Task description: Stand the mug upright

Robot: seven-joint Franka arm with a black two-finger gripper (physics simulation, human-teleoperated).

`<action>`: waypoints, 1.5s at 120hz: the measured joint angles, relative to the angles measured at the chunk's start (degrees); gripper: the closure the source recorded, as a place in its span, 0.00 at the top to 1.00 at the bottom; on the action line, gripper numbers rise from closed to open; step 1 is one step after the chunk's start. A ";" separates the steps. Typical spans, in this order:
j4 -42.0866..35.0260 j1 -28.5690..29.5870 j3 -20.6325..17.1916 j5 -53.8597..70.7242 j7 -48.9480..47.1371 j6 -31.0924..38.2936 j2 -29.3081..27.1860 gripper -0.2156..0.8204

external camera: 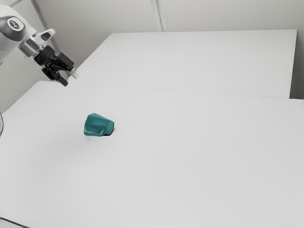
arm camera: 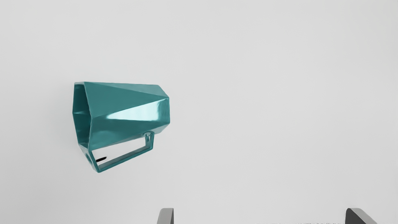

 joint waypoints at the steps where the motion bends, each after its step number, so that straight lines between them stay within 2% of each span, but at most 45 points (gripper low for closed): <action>1: 0.06 0.26 0.00 -0.33 0.39 -0.11 0.44 0.79; 28: 0.86 4.69 -0.87 -6.36 9.19 -1.56 11.10 0.79; 43: 4.94 5.61 -0.91 -8.10 12.99 -1.60 16.34 0.79; 66: 5.74 6.90 -1.06 -9.62 17.51 -0.21 21.34 0.79; 91: 5.24 7.27 -1.08 -11.98 21.06 0.71 23.83 0.79; 137: 1.14 6.52 -1.18 -17.74 24.29 1.09 24.49 0.79; 146: 0.47 6.50 -1.24 -18.45 24.66 0.96 24.45 0.70; 165: 0.28 6.48 -1.27 -19.25 25.42 0.76 24.20 0.33; 180: 0.43 5.86 -1.35 -19.55 25.92 0.26 23.43 0.17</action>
